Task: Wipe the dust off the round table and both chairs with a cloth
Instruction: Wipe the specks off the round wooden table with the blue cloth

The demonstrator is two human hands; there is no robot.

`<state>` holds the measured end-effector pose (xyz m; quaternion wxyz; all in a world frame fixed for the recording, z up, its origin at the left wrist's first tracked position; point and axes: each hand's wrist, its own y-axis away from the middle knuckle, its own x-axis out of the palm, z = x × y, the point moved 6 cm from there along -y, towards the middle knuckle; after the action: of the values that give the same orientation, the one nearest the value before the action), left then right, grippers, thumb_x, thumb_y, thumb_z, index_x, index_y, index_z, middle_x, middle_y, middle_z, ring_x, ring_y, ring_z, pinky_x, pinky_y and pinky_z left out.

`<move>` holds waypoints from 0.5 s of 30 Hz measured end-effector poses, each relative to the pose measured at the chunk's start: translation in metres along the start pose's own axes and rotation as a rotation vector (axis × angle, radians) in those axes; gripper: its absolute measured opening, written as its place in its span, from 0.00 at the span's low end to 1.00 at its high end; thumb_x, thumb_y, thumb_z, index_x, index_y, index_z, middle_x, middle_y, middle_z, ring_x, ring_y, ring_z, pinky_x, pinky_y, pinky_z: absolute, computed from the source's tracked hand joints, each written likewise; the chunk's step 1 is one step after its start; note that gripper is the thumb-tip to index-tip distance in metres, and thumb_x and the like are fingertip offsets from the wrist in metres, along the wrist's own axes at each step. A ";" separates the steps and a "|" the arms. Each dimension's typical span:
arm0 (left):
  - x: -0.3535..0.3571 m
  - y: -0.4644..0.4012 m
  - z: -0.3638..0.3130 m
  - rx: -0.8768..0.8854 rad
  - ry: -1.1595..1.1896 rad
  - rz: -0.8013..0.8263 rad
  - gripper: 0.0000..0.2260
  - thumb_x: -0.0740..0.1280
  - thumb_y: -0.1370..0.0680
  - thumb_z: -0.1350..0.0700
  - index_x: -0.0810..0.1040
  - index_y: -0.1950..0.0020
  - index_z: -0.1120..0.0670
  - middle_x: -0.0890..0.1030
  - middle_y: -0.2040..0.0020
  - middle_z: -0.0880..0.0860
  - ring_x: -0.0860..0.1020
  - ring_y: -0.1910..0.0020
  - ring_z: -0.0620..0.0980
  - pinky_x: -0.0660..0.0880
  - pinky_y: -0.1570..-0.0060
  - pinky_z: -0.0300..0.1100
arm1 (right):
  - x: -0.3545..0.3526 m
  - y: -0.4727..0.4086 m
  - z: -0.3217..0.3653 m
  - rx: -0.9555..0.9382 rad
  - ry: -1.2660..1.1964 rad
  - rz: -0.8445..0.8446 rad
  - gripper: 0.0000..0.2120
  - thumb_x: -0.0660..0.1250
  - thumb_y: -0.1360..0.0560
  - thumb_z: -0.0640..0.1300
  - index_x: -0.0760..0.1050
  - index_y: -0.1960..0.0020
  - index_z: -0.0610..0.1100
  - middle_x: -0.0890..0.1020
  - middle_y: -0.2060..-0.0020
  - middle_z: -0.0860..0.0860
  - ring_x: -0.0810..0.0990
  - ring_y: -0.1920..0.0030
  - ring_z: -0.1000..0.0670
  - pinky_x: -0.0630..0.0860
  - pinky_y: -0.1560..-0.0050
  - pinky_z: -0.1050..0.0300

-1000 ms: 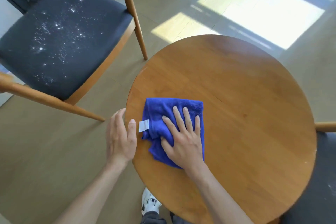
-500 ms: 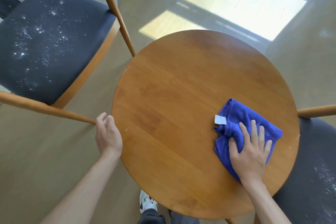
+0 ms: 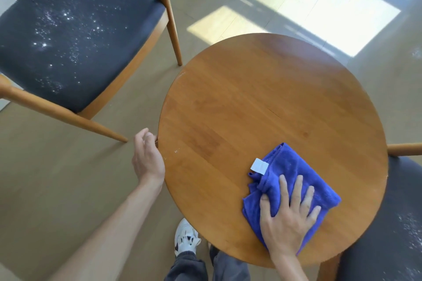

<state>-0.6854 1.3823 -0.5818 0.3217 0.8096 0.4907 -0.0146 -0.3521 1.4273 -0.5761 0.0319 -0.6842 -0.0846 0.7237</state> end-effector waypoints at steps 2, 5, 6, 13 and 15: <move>0.000 -0.002 0.000 -0.016 0.021 0.025 0.21 0.52 0.26 0.42 0.71 0.37 0.45 0.80 0.41 0.50 0.76 0.39 0.52 0.71 0.36 0.55 | 0.001 0.010 0.027 -0.059 -0.008 0.014 0.26 0.58 0.25 0.56 0.74 0.31 0.46 0.67 0.27 0.42 0.64 0.27 0.35 0.59 0.32 0.30; -0.001 -0.003 0.001 -0.033 0.041 0.054 0.18 0.53 0.27 0.42 0.72 0.41 0.44 0.80 0.41 0.50 0.76 0.39 0.51 0.71 0.36 0.54 | 0.001 0.022 0.063 -0.120 -0.032 0.044 0.26 0.60 0.26 0.56 0.74 0.31 0.47 0.66 0.27 0.42 0.62 0.26 0.36 0.59 0.31 0.30; -0.002 -0.002 0.001 -0.035 0.046 0.057 0.17 0.54 0.27 0.42 0.72 0.42 0.44 0.80 0.41 0.50 0.76 0.39 0.51 0.71 0.36 0.53 | 0.001 0.024 0.074 -0.130 -0.042 0.054 0.26 0.61 0.26 0.57 0.74 0.31 0.48 0.66 0.27 0.43 0.62 0.26 0.36 0.58 0.31 0.30; -0.003 -0.001 -0.001 -0.072 0.213 0.122 0.11 0.54 0.18 0.54 0.71 0.39 0.53 0.79 0.42 0.56 0.80 0.48 0.44 0.76 0.47 0.41 | 0.004 0.032 0.148 -0.220 -0.188 0.075 0.27 0.65 0.29 0.60 0.74 0.32 0.52 0.66 0.26 0.45 0.60 0.25 0.37 0.58 0.31 0.29; -0.006 -0.002 0.000 -0.092 0.214 0.139 0.11 0.54 0.18 0.54 0.71 0.40 0.53 0.80 0.44 0.54 0.80 0.50 0.43 0.76 0.54 0.39 | 0.004 0.030 0.172 -0.252 -0.252 0.089 0.27 0.64 0.29 0.61 0.74 0.32 0.53 0.65 0.26 0.45 0.59 0.25 0.38 0.57 0.31 0.29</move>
<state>-0.6904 1.3777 -0.5811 0.3045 0.8230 0.4652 0.1167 -0.5211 1.3853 -0.5767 -0.0971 -0.5898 -0.1473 0.7880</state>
